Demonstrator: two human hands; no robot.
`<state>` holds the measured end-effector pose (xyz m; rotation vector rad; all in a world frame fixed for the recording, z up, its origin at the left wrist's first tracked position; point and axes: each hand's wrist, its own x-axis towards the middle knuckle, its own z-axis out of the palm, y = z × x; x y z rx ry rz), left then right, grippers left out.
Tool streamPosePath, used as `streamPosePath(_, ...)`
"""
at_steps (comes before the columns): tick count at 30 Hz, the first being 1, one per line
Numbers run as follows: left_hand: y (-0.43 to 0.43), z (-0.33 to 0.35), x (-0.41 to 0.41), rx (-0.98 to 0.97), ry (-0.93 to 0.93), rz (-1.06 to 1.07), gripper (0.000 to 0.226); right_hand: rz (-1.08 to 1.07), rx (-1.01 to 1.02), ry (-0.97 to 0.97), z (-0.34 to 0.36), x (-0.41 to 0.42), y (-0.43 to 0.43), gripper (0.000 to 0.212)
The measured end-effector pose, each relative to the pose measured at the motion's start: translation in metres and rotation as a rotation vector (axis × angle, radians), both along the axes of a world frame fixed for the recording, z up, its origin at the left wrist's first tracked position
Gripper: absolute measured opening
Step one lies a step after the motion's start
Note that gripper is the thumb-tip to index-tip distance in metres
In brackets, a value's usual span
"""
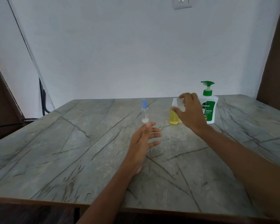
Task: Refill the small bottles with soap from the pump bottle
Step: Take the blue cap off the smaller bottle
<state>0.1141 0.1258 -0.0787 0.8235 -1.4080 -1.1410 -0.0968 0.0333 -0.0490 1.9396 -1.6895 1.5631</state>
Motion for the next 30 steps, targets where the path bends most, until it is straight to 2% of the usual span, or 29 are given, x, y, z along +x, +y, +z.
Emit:
streamPosePath(2, 0.000, 0.000, 0.000, 0.007, 0.019, 0.023, 0.041, 0.072, -0.128, 0.081, 0.013, 0.013, 0.006, 0.032)
streamPosePath(4, 0.000, 0.000, 0.000, 0.011, 0.030, 0.039, 0.040, 0.222, -0.074, 0.134, 0.029, 0.029, 0.003, 0.026)
streamPosePath(7, 0.000, -0.001, 0.000, 0.006, 0.017, 0.054, 0.041, 0.355, 0.124, 0.238, 0.049, 0.055, -0.014, 0.035)
streamPosePath(12, -0.002, -0.005, -0.001, -0.012, -0.026, 0.067, 0.040, 0.307, 0.351, 0.469, 0.061, 0.085, -0.052, 0.062)
streamPosePath(15, -0.003, -0.007, 0.000, -0.034, -0.010, 0.064, 0.041, 0.303, 0.467, 0.563, 0.060, 0.091, -0.070, 0.060)
streamPosePath(19, -0.006, -0.008, 0.001, -0.066, -0.009, 0.079, 0.040, 0.340, 0.465, 0.565, 0.052, 0.092, -0.080, 0.026)
streamPosePath(21, -0.007, -0.008, 0.001, -0.068, -0.004, 0.084, 0.040, 0.346, 0.451, 0.536, 0.053, 0.089, -0.078, 0.017)
streamPosePath(26, -0.007, -0.004, 0.003, -0.072, 0.028, 0.137, 0.038, 0.390, 0.408, 0.517, 0.069, 0.070, -0.045, 0.025)
streamPosePath(30, -0.006, -0.001, 0.003, -0.149, 0.033, 0.233, 0.031, 0.397, 0.358, 0.521, 0.084, 0.046, 0.002, 0.024)
